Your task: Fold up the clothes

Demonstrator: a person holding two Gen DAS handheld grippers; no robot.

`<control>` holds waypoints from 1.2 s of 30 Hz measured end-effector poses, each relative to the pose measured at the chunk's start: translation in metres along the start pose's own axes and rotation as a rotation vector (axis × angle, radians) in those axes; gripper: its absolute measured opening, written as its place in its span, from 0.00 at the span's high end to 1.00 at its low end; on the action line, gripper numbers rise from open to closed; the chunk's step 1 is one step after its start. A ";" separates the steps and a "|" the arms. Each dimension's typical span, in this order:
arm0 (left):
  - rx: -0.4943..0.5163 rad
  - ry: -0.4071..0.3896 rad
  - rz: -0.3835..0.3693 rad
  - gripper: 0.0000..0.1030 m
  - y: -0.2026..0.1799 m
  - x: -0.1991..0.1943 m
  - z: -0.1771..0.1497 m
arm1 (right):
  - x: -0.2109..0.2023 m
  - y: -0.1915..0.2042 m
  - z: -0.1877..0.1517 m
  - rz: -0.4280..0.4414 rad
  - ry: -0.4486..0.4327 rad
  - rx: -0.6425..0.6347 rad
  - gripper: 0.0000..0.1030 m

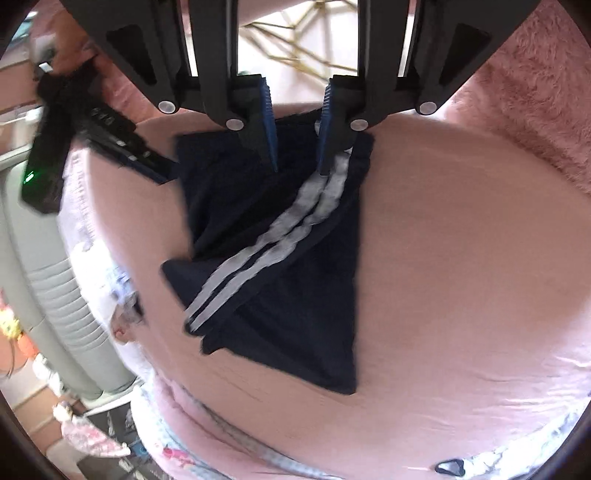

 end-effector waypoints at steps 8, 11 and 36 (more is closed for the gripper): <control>0.223 -0.076 -0.017 0.62 -0.065 0.047 0.075 | -0.002 -0.041 0.019 -0.069 -0.035 0.129 0.66; 0.273 -0.066 -0.006 0.58 -0.080 0.077 0.091 | 0.013 -0.050 0.041 -0.082 -0.009 0.090 0.66; 0.380 -0.130 0.020 0.96 -0.067 0.080 0.133 | 0.037 -0.078 0.112 -0.111 -0.019 0.057 0.65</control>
Point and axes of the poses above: each gripper's, at about its wrist camera, not at the fingertips, and x roughly the way its jaws point, y to its left, z to its top, the point moved 4 cm from there along x, roughly the way its jaws point, and after that the axes turned 6 degrees about -y, right-handed, at the moved point
